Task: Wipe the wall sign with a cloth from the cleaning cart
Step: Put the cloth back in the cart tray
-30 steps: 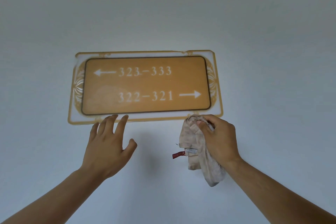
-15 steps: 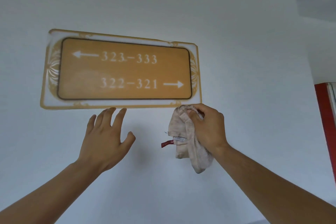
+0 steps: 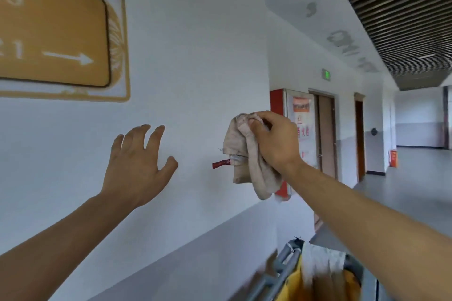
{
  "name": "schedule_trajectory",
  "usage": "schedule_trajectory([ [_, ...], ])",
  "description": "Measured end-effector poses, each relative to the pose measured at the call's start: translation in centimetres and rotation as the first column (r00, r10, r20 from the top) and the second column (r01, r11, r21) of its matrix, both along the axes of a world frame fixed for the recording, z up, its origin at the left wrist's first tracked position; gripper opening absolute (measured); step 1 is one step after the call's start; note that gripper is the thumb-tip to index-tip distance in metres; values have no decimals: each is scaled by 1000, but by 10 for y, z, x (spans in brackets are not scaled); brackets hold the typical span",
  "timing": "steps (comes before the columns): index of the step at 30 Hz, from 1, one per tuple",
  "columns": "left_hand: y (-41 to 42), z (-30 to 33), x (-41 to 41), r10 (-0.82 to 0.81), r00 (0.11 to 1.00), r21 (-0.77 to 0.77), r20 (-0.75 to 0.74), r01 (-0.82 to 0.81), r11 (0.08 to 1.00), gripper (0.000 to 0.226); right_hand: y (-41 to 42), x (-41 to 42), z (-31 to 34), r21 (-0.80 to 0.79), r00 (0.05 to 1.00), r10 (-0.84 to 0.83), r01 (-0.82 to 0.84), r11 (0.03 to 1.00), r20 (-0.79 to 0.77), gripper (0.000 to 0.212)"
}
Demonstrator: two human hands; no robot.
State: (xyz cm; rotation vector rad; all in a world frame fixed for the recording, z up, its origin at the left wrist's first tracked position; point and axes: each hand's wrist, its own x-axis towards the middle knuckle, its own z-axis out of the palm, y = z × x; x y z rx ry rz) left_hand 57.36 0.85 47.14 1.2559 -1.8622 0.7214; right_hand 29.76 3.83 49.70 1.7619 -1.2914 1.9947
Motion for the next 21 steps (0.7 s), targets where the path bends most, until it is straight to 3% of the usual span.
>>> schedule_trajectory([
  [5,-29,-29,-130,-120,990,28,75,118,993,78,10,-131,-36,55,988,-157,155,986,18,17],
  [12,-75,-113,-350,-310,939,175,149,283,943,73,-6,-326,-137,253,950,-312,304,918,-12,17],
  [21,-94,-260,-528,-570,797,405,200,462,789,70,11,-450,-285,491,906,-421,382,783,-35,15],
])
